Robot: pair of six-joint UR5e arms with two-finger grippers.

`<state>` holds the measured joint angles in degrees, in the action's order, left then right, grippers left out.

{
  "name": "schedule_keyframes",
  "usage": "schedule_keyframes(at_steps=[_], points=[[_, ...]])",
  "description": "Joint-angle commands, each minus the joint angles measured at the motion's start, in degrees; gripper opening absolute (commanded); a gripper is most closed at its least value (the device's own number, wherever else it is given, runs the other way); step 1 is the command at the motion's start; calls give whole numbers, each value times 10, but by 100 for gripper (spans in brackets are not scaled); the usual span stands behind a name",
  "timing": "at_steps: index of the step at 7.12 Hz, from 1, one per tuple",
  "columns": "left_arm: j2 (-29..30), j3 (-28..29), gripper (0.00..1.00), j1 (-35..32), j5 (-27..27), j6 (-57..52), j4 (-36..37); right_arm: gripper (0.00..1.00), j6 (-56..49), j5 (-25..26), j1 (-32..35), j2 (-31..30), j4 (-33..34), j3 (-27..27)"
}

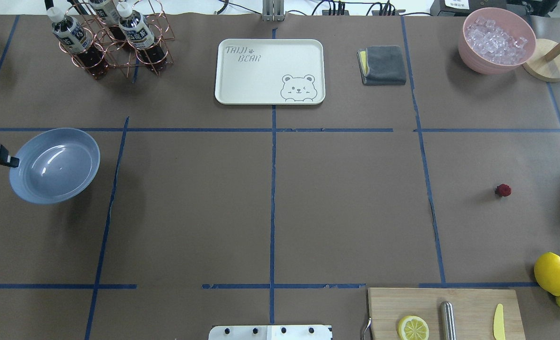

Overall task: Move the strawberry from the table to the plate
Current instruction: 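Grasp the rim of the light blue plate with the left gripper, then slide the blue plate to table center with left gripper while right arm approaches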

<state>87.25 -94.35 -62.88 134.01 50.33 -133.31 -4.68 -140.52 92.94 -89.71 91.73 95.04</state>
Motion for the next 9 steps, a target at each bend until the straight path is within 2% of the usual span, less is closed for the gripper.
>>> schedule_keyframes(at_steps=[1,2,3,5,7,9], points=[[103,-65,0,-1,4,121,134,100,0,0,-6,0,0,0],[152,-66,0,47,-8,224,132,100,0,1,-15,0,-1,1],[195,-70,0,124,-86,331,132,100,40,2,-31,0,-4,7],[275,-57,0,262,-198,485,133,100,213,9,-94,-1,-118,11],[311,-43,0,342,-299,528,136,100,405,79,-193,0,-246,11],[331,-21,0,361,-312,528,139,100,447,80,-222,4,-255,14]])
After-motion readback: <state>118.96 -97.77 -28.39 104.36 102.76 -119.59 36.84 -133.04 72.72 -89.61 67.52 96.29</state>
